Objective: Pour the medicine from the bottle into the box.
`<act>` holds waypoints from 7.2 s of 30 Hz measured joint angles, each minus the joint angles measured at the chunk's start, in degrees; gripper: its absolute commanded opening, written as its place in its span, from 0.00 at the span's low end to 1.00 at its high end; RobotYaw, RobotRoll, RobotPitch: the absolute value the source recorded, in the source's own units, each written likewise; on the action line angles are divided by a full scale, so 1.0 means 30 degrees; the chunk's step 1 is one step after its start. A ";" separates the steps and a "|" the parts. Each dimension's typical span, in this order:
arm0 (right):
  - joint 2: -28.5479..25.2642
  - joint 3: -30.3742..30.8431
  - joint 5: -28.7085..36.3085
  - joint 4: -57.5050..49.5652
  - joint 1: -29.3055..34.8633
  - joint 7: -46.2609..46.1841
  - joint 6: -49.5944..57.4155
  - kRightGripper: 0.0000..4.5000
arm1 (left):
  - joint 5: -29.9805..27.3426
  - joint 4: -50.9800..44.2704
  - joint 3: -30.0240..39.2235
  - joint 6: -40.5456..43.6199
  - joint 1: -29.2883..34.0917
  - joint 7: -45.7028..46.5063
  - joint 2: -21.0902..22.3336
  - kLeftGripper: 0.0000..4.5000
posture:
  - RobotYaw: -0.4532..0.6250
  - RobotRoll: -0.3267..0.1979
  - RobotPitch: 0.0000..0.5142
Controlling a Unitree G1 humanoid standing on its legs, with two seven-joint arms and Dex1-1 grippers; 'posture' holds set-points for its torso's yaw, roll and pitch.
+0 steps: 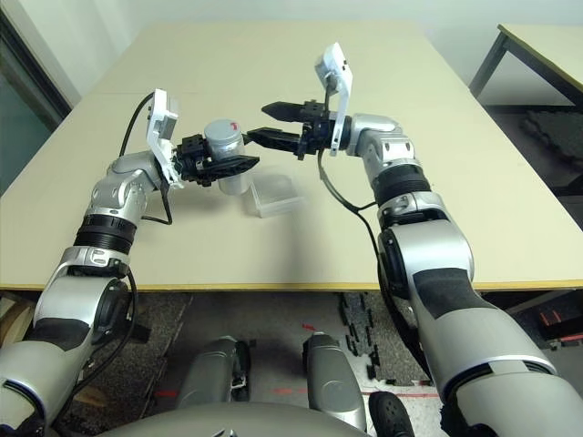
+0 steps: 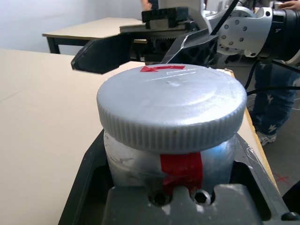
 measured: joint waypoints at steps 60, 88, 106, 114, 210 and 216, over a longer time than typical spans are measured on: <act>0.2120 0.0683 -0.0356 -0.2703 0.0241 0.1954 0.0182 1.00 | 0.0174 0.1354 -0.0796 -0.1253 -0.1008 0.0065 -0.1474 0.61 | 0.20 0.62 0.12; 0.1103 0.0667 -0.0417 0.0704 -0.1142 0.2603 -0.0617 1.00 | 0.0122 0.0865 -0.0414 -0.0597 -0.0643 0.0602 -0.1172 0.61 | 0.21 0.62 0.13; -0.2877 -0.0999 -0.0723 0.2197 -0.0732 0.2034 -0.0561 1.00 | 0.0061 0.0276 -0.0282 -0.0616 -0.0405 0.0182 -0.0794 0.61 | 0.21 0.62 0.13; -0.2148 -0.1036 -0.0376 0.0700 -0.0543 0.2751 -0.0061 1.00 | 0.0065 0.0770 -0.0267 -0.0758 -0.0440 0.0243 -0.0906 0.61 | 0.20 0.62 0.15; -0.3076 -0.4280 0.0180 -0.3051 0.3912 -1.0123 0.2371 0.57 | 0.0418 0.2158 -0.0096 -0.2003 -0.1026 0.1257 -0.1088 0.61 | 0.19 0.62 0.11; -0.3732 -0.4336 -0.0837 -0.2344 0.4934 -1.2873 0.2106 0.57 | 0.0447 0.2547 -0.0063 -0.2332 -0.1150 0.1493 -0.1130 0.61 | 0.19 0.62 0.12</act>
